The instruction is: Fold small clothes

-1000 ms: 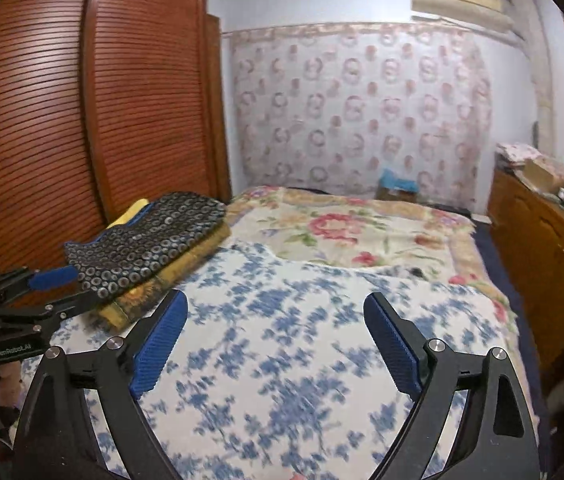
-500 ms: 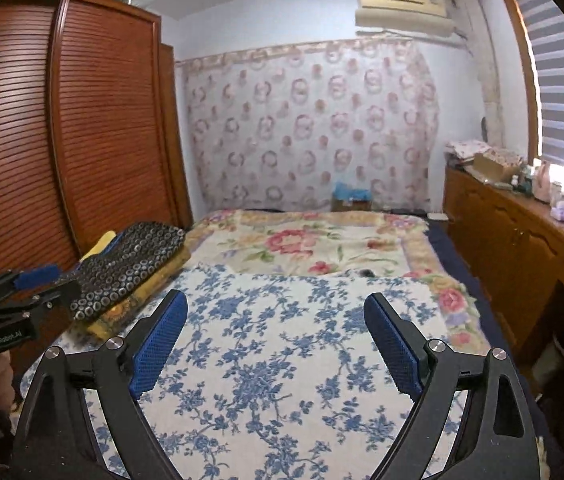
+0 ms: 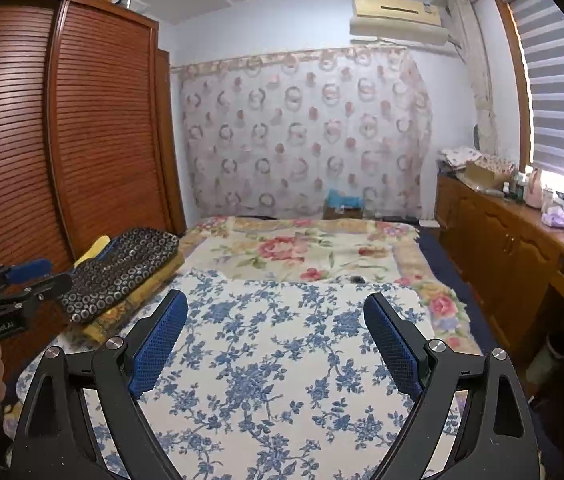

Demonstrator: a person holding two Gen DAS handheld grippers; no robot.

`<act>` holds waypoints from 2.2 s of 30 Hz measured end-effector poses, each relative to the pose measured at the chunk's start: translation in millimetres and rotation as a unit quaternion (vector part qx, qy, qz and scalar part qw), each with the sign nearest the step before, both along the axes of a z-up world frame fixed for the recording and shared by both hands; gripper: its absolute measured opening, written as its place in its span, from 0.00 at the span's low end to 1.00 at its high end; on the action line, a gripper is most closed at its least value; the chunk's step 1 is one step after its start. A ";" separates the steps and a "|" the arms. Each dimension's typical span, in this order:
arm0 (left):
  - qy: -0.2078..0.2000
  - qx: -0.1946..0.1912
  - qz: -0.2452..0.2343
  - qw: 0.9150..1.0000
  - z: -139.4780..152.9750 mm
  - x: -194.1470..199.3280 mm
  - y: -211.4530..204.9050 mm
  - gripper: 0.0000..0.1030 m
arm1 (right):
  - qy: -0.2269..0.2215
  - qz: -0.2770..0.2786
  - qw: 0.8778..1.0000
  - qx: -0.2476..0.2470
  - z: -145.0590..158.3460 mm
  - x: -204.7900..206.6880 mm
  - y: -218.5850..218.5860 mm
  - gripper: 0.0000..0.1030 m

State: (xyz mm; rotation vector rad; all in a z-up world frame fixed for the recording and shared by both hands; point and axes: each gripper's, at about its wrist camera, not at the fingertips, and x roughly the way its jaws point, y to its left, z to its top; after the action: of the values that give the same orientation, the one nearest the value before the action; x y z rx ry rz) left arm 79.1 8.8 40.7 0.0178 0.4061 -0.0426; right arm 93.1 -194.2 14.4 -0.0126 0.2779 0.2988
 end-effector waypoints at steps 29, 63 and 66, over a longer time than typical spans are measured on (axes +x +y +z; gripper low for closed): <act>-0.005 -0.006 0.003 1.000 2.7 -6.3 -2.0 0.58 | 0.001 0.000 1.000 -0.003 -2.6 -2.1 4.6 0.89; -0.011 -0.007 0.001 1.000 6.9 -11.6 -7.9 0.58 | 0.001 0.000 1.000 -0.004 -3.7 -2.9 3.3 0.89; -0.011 -0.007 0.001 1.000 7.2 -11.6 -8.8 0.58 | 0.001 0.000 1.000 -0.004 -3.8 -2.8 3.3 0.89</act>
State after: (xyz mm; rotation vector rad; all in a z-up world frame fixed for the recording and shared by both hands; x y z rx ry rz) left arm 67.5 0.0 48.0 0.0041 0.3845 -0.0427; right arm 90.3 -190.8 10.6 -0.0202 0.2809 0.2987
